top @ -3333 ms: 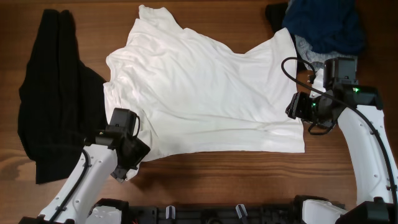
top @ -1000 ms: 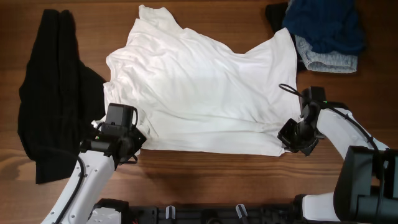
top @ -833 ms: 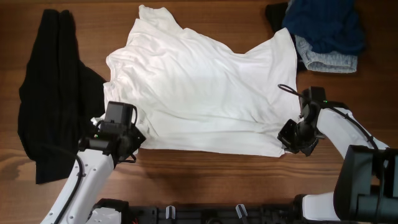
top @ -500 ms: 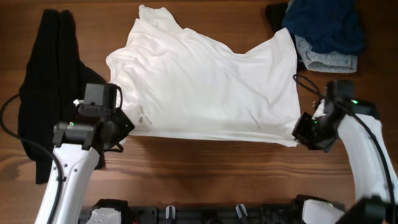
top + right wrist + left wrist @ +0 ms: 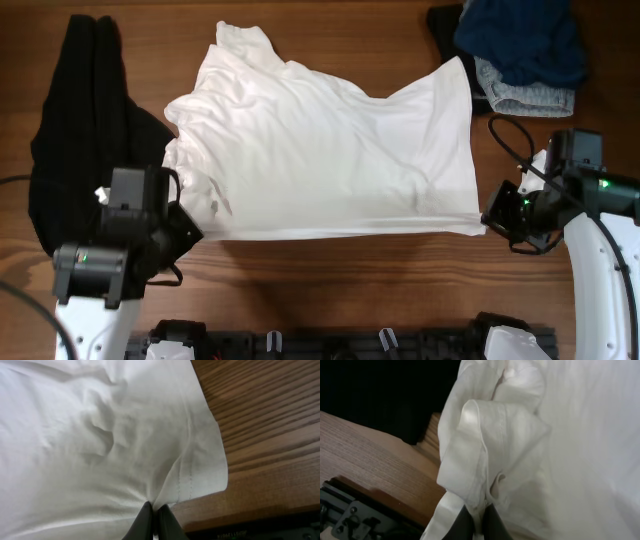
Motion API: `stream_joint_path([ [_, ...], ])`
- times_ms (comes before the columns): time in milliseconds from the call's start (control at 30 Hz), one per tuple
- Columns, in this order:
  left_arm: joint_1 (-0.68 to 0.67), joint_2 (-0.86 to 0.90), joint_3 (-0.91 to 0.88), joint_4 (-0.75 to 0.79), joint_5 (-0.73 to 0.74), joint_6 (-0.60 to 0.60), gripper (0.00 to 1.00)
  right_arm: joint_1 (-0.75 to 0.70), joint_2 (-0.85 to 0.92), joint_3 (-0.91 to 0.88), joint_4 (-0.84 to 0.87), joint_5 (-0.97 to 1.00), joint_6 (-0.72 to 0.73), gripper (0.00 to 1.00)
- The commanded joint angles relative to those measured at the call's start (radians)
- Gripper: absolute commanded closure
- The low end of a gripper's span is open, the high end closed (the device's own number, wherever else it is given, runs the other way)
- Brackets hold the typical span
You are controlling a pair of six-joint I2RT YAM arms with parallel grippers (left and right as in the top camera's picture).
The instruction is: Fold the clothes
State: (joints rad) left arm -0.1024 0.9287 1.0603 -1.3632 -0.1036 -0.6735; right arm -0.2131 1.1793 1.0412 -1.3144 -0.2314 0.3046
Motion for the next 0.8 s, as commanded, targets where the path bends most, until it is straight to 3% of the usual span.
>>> stream_joint_path([
  [0, 0.011, -0.025, 0.028, 0.002, -0.01, 0.014, 0.96, -0.007, -0.032, 0.029, 0.003, 0.017, -0.022, 0.96],
  [300, 0.011, 0.204, 0.023, 0.137, -0.051, 0.072, 0.96, -0.007, 0.086, 0.023, 0.127, 0.028, -0.038, 0.96],
  [567, 0.011, 0.499, 0.023, 0.53, -0.122, 0.072, 0.96, -0.007, 0.291, 0.017, 0.372, 0.027, -0.044, 0.96],
  [767, 0.011, 0.635, 0.023, 0.696, -0.122, 0.121, 0.96, -0.007, 0.41, 0.017, 0.496, 0.027, -0.069, 0.96],
])
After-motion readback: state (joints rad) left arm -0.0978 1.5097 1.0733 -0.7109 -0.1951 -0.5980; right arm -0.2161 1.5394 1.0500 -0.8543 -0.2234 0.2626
